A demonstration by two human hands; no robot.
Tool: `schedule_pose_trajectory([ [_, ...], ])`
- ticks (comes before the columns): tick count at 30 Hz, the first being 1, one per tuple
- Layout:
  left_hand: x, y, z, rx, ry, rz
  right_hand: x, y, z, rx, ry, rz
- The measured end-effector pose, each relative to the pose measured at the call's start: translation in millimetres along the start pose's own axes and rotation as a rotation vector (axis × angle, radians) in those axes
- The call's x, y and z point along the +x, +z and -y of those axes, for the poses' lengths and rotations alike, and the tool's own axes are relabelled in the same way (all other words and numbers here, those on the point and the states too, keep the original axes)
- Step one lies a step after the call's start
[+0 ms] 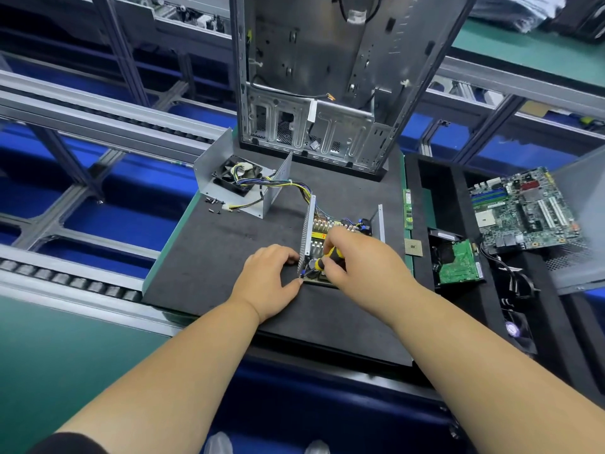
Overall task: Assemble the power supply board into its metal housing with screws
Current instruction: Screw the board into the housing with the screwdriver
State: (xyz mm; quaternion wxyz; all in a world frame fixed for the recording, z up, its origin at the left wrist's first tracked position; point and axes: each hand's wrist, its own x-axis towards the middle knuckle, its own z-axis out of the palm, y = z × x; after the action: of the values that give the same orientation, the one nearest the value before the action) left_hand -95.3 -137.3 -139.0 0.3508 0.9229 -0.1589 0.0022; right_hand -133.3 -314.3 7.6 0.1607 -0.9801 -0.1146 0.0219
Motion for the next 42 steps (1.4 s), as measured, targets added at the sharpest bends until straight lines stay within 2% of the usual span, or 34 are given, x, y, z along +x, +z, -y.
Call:
schedule_pose_trajectory([
  [7,0,2,-1,0.029,-0.004,0.001,3,-6,7,-0.196,-0.189,0.069],
  [12,0,2,-2,0.037,-0.003,0.004,6,-6,10,-0.297,-0.229,0.136],
  [20,0,3,-1,0.039,-0.008,0.008,13,-7,13,-0.263,-0.148,0.183],
  [25,1,3,-2,0.049,-0.006,0.008,18,-2,13,-0.212,-0.085,0.133],
  [35,0,3,-2,0.06,-0.007,0.016,25,5,18,-0.532,0.141,0.032],
  [37,0,3,-3,0.058,-0.006,0.017,22,2,19,-0.509,0.121,0.022],
  [39,0,2,-3,0.056,-0.004,0.017,22,-5,17,-0.361,0.069,0.029],
  [42,0,1,-4,0.06,-0.007,0.024,22,-16,13,-0.212,-0.08,0.123],
])
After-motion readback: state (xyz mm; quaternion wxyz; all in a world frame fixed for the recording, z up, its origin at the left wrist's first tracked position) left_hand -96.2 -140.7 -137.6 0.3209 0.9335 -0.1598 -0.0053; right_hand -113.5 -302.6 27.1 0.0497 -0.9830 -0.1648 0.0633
